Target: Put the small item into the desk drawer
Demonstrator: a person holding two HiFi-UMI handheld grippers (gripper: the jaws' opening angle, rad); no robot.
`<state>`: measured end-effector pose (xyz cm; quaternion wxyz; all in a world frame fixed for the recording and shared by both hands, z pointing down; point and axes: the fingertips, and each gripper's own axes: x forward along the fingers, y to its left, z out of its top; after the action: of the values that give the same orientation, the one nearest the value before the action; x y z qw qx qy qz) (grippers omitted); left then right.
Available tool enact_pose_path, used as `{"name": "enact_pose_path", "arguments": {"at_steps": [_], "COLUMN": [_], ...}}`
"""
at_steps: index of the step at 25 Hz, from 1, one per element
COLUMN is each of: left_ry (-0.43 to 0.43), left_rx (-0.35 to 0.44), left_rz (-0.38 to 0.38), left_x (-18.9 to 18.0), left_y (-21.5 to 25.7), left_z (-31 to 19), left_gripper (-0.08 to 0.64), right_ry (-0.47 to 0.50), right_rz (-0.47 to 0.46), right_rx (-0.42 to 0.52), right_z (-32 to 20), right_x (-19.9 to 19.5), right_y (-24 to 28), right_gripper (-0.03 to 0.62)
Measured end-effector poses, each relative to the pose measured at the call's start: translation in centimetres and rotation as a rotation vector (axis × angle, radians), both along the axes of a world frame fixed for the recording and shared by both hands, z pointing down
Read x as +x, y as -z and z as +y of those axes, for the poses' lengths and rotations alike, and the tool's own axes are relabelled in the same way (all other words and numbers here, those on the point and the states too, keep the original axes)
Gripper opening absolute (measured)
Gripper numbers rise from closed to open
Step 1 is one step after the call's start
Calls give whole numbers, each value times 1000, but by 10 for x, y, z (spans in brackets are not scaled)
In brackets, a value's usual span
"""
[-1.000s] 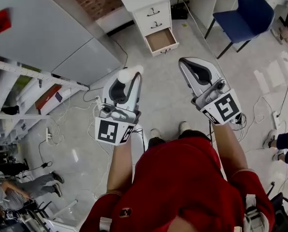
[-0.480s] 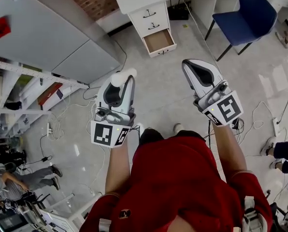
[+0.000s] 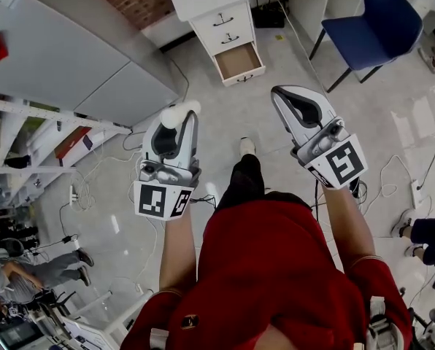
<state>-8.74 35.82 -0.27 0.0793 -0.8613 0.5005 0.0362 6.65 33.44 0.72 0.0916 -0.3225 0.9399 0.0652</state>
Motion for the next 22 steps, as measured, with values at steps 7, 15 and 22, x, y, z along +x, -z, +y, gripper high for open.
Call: {"name": "enact_pose_path", "arguments": {"at_steps": [7, 15, 22], "left_ry": [-4, -34, -103], "left_rx": [16, -25, -101], "left_rz": [22, -20, -33], "left_x": [-15, -30, -36], "left_y": [-18, -43, -72], "left_z": [-82, -210, -311], "left_gripper": [135, 135, 135], "right_ry": [-17, -54, -82], "right_rz": [75, 79, 109], "right_rx": [0, -13, -65], "right_z": [-67, -199, -298], "right_x": [-9, -29, -43], "right_y": [-9, -16, -45], "right_gripper": [11, 12, 12]}}
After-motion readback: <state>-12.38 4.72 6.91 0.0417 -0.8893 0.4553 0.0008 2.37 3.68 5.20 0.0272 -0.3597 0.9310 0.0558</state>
